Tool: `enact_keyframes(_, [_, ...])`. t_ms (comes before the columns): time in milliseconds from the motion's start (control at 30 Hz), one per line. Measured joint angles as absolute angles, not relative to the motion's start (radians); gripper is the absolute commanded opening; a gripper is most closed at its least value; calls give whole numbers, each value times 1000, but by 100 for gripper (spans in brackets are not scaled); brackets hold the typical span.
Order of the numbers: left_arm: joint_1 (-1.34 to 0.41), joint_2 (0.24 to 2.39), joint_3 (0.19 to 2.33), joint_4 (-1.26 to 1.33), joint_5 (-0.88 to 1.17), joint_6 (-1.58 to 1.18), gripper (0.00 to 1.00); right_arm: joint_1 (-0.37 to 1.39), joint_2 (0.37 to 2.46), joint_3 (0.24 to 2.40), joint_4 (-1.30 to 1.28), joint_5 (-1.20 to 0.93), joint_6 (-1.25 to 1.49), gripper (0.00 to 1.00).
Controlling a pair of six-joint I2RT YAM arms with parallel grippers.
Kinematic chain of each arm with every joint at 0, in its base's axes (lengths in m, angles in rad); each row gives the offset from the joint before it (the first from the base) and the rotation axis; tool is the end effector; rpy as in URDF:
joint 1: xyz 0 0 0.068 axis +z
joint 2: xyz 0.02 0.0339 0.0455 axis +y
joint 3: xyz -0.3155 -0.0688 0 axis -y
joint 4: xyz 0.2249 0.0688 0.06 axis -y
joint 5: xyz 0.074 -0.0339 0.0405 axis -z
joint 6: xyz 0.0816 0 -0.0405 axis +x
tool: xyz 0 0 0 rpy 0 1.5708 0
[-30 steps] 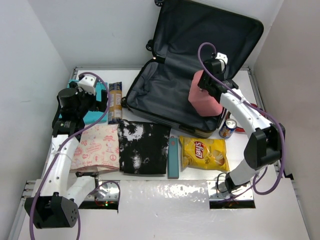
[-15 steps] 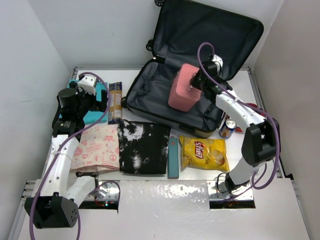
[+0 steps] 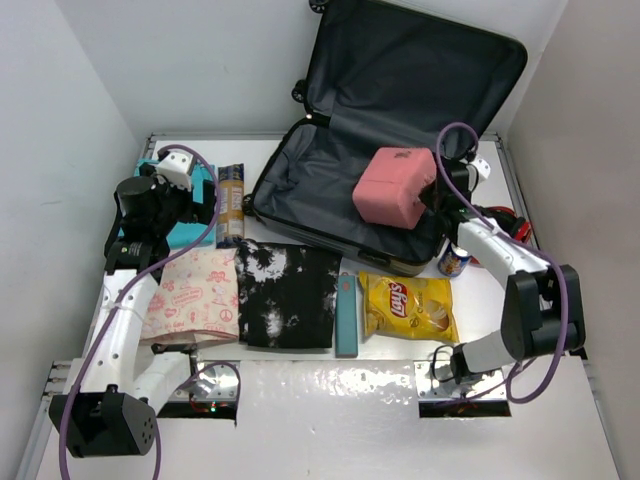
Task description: Pack the luggage
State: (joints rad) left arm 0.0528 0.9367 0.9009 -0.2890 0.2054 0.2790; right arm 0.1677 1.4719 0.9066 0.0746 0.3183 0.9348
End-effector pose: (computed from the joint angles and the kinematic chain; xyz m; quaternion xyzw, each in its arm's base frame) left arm 0.2064 -0.0058 0.3705 0.1506 0.7959 0.0137 0.5862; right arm 0.3440 0.0323 0.2863 0.3925 0.7548 0.1501 0.5037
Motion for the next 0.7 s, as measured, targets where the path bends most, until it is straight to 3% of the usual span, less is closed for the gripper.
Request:
enact_keyframes(67, [53, 936, 899, -288, 210, 279, 99, 159, 1478, 895, 27, 339, 902, 2])
enact_keyframes(133, [53, 936, 895, -286, 214, 279, 100, 154, 1508, 897, -44, 344, 861, 11])
enact_keyframes(300, [53, 936, 888, -284, 224, 279, 100, 162, 1586, 958, -171, 317, 765, 48])
enact_keyframes(433, [53, 936, 888, -282, 228, 279, 100, 163, 1584, 995, -257, 304, 689, 59])
enact_keyframes(700, [53, 936, 888, -281, 232, 279, 100, 163, 1501, 1108, -410, 231, 516, 71])
